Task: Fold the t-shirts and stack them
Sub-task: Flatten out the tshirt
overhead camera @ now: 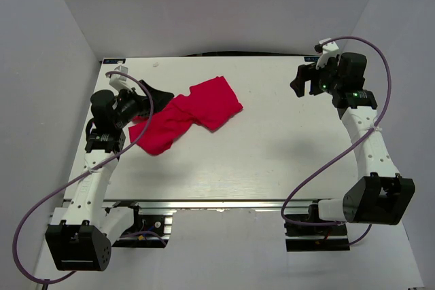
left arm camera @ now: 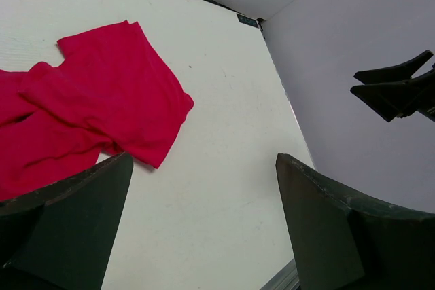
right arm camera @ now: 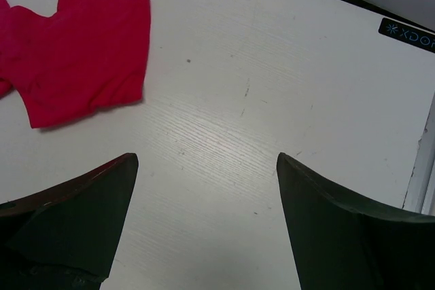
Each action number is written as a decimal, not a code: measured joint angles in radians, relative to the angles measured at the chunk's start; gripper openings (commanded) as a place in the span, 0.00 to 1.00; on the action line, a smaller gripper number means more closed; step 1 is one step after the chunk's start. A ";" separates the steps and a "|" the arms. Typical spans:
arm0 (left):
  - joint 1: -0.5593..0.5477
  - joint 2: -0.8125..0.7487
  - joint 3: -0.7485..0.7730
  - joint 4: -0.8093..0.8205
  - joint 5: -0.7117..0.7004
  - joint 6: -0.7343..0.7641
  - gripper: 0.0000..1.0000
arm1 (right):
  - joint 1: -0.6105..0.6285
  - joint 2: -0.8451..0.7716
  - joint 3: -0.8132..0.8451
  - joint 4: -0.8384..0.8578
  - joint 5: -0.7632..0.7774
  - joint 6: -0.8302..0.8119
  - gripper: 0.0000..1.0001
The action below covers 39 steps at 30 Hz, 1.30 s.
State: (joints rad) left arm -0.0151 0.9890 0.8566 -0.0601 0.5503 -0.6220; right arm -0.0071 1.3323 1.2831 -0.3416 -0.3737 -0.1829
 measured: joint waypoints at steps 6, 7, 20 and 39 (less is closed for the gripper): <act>0.000 0.000 0.000 0.000 0.000 0.000 0.97 | 0.000 0.000 0.000 -0.010 -0.065 -0.071 0.89; 0.000 0.000 0.000 0.000 0.000 0.000 0.97 | 0.000 0.000 0.000 -0.016 -0.093 -0.101 0.89; 0.000 0.088 0.010 -0.103 -0.014 -0.022 0.26 | 0.039 -0.042 -0.024 -0.129 -0.455 -0.403 0.72; -0.068 0.694 0.391 -0.523 -0.389 0.273 0.48 | 0.091 0.034 -0.074 -0.149 -0.512 -0.425 0.84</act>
State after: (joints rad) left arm -0.0826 1.6825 1.2480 -0.5835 0.1612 -0.3492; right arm 0.0837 1.3659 1.2091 -0.4904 -0.8860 -0.6083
